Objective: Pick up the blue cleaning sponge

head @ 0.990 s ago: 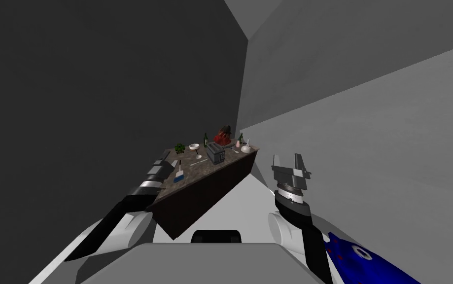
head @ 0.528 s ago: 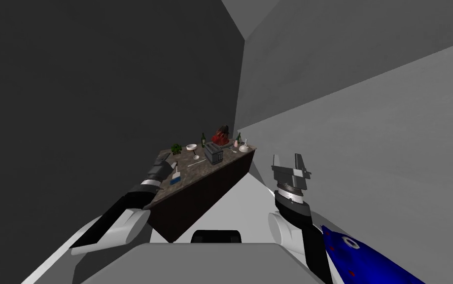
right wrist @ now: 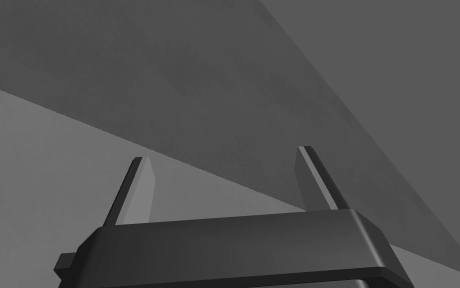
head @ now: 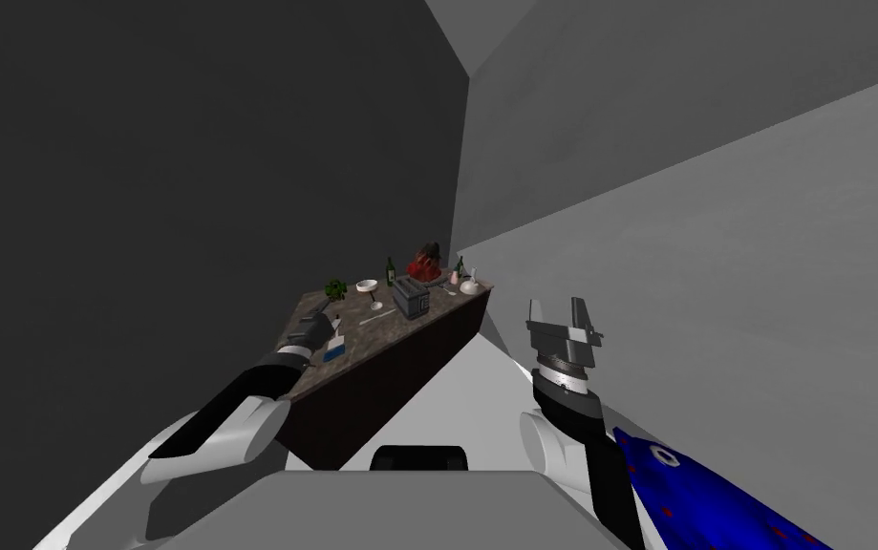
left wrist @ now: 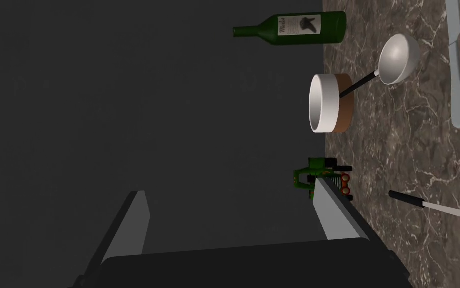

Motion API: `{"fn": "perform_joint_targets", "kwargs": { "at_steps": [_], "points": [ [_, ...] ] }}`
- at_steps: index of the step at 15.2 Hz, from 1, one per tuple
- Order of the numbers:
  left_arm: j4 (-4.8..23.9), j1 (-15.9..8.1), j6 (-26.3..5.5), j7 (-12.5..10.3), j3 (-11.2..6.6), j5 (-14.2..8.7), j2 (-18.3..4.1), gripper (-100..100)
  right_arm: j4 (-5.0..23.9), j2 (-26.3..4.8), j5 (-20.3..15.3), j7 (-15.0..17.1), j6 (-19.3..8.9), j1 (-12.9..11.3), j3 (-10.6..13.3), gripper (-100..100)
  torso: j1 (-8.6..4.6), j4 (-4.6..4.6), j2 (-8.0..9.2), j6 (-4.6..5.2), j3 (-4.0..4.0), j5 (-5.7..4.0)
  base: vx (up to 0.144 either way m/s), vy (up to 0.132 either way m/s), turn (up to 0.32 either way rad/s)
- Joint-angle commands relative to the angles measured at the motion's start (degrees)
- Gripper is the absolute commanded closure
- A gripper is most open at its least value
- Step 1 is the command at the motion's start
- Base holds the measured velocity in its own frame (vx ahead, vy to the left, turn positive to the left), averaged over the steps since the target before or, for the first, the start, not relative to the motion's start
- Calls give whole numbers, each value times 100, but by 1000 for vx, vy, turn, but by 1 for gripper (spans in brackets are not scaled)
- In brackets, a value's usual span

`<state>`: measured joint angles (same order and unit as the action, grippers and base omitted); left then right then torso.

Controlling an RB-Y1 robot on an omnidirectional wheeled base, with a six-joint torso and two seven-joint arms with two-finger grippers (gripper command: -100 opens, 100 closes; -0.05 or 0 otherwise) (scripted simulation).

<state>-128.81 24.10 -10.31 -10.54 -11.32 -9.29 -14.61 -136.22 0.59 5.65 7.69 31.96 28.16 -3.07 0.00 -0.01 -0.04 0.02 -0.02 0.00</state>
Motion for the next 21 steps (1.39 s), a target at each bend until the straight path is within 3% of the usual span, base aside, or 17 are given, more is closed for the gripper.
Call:
{"fn": "perform_joint_targets", "kwargs": {
  "at_steps": [1, 3, 6, 10, 13, 14, 17, 18, 21],
  "points": [
    [24, -32, -286, -42, -63, -54, -37, -100, 0, 0, 0, 0, 0, 0, 0, 0, 0, 0, 0, 0, 0, 0, 9, 1, -113],
    [71, -102, -519, -96, -155, -128, -86, -100, 0, 0, 0, 0, 0, 0, 0, 0, 1, 0, 0, -2, 0, 0, 8, 4, -73],
    [71, -102, -773, -96, -155, -128, -86, -100, 0, 0, 0, 0, 0, 0, 0, 0, 2, 0, -1, -2, -1, 1, 8, 5, -51],
    [169, -246, -1334, -207, -343, -280, -174, -100, 0, 0, 0, 0, 0, 0, 0, 0, 1, 0, -1, -2, 0, 0, 10, 3, -91],
    [169, -246, -1613, -207, -343, -280, -174, -100, 0, 0, 0, 0, 0, 0, 0, 0, 2, -1, -2, -2, -1, 1, 10, 5, -50],
    [219, -319, -1810, -263, -439, -356, -214, -100, 0, 0, 0, 0, 0, 1, 0, 0, 1, 0, -1, -3, 0, 1, 7, 1, -90],
    [219, -319, -2042, -263, -439, -356, -214, -100, 0, 0, 0, 0, 0, 0, 0, 0, 2, 0, -1, -2, 0, 0, 8, 5, -58],
    [269, -392, -2250, -319, -535, -432, -252, -100, 0, 0, 0, 0, 0, 1, 0, 0, 1, 0, 0, -3, 0, 1, 10, 3, -99],
    [269, -392, -2476, -319, -535, -432, -252, -100, 0, 0, 0, 0, 0, 0, 0, 0, 2, -1, -1, -2, -1, 1, 9, 7, -56]
  ]
}}
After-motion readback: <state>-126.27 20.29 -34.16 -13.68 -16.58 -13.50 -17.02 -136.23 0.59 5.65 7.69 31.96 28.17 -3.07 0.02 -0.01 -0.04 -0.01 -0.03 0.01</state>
